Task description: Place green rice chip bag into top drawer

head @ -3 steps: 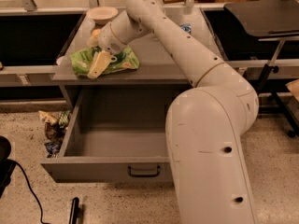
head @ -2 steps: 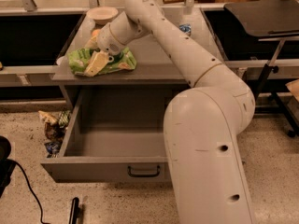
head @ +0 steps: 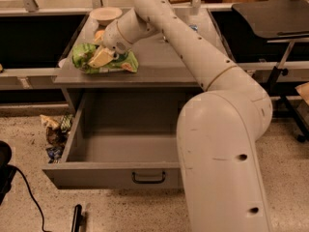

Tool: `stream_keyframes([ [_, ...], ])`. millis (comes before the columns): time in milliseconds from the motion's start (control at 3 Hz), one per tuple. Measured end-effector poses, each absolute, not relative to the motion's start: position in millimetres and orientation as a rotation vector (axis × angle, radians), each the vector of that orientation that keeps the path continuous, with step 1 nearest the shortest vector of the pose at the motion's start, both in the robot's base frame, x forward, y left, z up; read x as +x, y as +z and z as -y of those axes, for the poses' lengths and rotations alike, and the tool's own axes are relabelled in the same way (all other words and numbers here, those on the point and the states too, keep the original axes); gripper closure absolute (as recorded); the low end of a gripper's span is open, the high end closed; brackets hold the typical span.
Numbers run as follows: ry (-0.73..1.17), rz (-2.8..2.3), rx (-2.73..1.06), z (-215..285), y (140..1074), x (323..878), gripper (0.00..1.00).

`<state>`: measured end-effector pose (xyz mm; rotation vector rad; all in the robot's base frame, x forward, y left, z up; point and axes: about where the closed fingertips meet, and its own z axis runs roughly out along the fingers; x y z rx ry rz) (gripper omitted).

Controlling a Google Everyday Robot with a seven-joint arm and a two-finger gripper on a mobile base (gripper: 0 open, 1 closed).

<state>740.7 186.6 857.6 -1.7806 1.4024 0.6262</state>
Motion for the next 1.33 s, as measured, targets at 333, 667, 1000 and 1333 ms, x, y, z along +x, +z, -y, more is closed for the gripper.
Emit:
stream_keyframes([
  [333, 0.580, -1.329, -1.713, -158.4, 898.8, 738.2, 1.00],
  [667, 0.526, -1.259, -1.680, -136.8, 935.4, 731.3, 1.00],
  [1000, 0.524, -1.258, -1.680, -135.5, 936.0, 731.1, 1.00],
  [1333, 0.555, -1.251, -1.694, -139.1, 936.3, 727.0, 1.00],
])
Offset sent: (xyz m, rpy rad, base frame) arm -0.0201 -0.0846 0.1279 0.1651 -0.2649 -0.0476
